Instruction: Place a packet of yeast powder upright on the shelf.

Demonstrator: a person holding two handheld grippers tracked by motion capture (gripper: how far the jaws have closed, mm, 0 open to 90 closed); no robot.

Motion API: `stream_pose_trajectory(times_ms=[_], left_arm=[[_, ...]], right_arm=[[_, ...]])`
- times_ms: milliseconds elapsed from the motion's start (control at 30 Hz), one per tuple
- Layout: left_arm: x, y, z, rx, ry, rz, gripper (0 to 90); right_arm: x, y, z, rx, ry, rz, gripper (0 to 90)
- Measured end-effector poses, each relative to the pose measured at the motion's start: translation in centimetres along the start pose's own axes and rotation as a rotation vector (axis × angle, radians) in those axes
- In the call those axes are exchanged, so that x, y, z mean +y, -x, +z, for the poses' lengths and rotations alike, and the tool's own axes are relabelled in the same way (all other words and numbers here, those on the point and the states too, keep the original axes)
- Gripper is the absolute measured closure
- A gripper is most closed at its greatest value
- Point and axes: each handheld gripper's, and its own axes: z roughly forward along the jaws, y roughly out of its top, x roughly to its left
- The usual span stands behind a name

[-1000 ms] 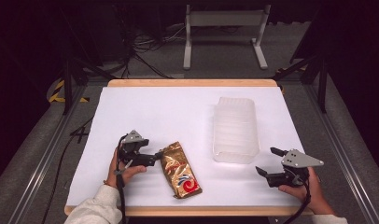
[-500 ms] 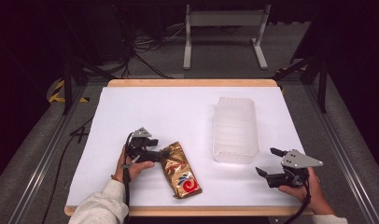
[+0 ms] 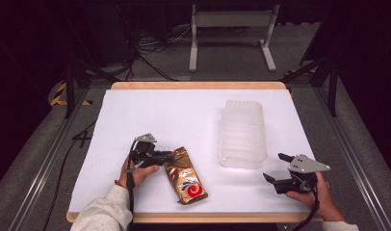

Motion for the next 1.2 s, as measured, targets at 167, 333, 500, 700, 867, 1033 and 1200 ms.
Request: stream_pose_trajectory(times_ms=[167,333,500,700,867,1033,1200], left_arm=[[0.0,0.5,-0.1,0.032,0.012,0.039,84.3],[0.4,1.4,-0.6,0.06,0.047,0.074,85.9],[0.8,2.1,-1.7,0.071,0.106,0.107,86.4],[1.6,3.7,-3.9,0.065,0.218,0.129,86.7],[2.2,5.2,-5.4,0.048,0.288,0.164,86.9],[2.8,6.5,-6.4,0.03,0.331,0.189,87.1],[3.2,7.8,-6.6,0.016,0.354,0.221,87.3]], right_arm=[[0.0,0.0,0.0,-0.002,-0.005,-0.003,13.1],[0.0,0.1,-0.1,-0.005,-0.001,-0.002,13.1],[0.0,0.1,-0.1,-0.007,0.0,0.0,13.1],[0.0,0.2,-0.2,-0.007,0.002,0.005,13.1],[0.0,0.2,-0.3,-0.007,0.011,0.007,13.0],[0.0,0.3,-0.3,-0.02,0.011,0.009,12.9],[0.0,0.2,-0.3,-0.021,0.009,0.009,13.0]])
